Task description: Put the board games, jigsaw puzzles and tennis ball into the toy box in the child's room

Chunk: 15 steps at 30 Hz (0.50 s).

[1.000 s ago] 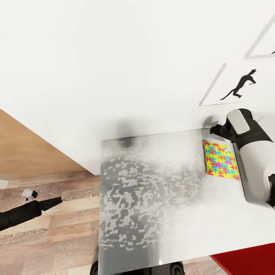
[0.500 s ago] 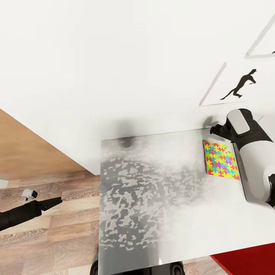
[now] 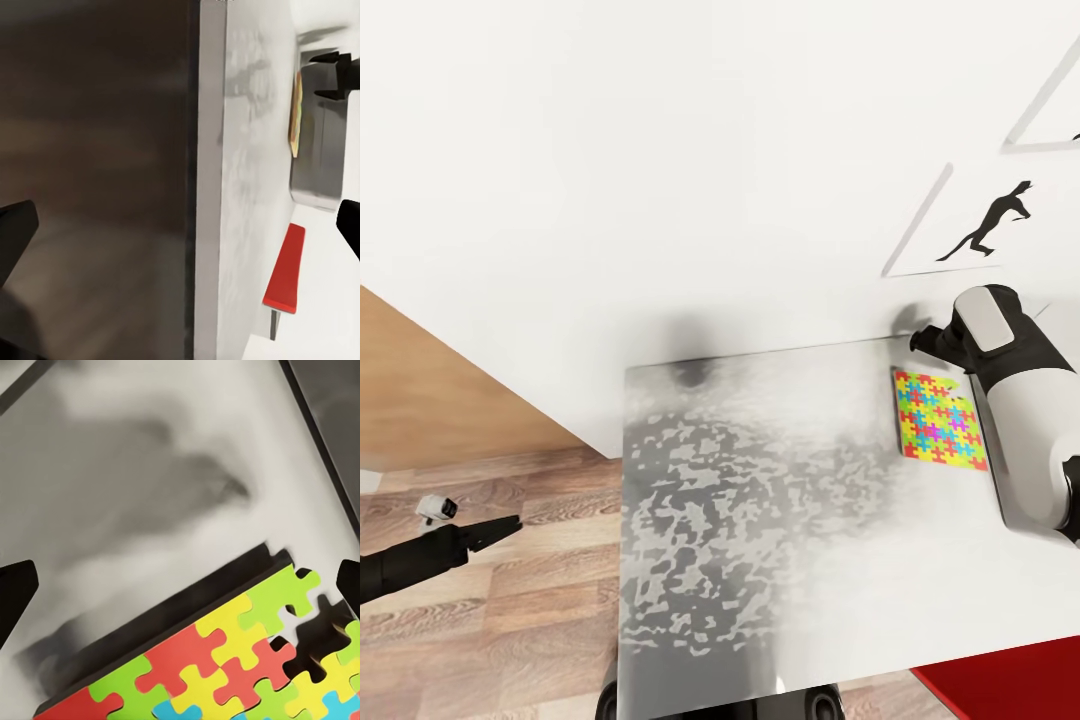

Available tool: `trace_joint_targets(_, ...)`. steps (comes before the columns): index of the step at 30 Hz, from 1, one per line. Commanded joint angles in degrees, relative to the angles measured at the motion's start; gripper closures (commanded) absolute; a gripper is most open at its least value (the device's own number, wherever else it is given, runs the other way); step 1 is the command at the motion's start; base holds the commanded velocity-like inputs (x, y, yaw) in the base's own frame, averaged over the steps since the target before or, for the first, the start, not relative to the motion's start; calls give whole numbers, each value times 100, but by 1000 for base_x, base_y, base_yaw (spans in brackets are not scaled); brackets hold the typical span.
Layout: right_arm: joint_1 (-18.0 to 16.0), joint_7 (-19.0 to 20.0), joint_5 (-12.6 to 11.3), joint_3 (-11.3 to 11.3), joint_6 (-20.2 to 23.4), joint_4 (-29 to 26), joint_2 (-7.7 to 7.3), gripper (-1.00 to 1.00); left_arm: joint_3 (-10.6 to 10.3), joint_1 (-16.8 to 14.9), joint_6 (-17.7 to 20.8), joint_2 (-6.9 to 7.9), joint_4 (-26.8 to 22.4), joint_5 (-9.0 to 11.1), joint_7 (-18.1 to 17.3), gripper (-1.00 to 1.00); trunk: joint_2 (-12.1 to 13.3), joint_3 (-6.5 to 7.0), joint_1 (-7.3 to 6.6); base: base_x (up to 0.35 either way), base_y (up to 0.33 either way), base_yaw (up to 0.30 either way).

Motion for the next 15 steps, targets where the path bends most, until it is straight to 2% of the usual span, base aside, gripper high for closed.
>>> trace_joint_targets(1, -4, -50, -58, 28, 15, -4, -6, -100, 12, -2, 55, 2, -1, 17, -8, -100, -9, -7, 3, 0, 0, 0)
trace_joint_targets(15, 3, -51, -58, 28, 15, -1, -14, -100, 119, 0, 55, 1, 0, 2, -8, -100, -9, -7, 3, 0, 0, 0)
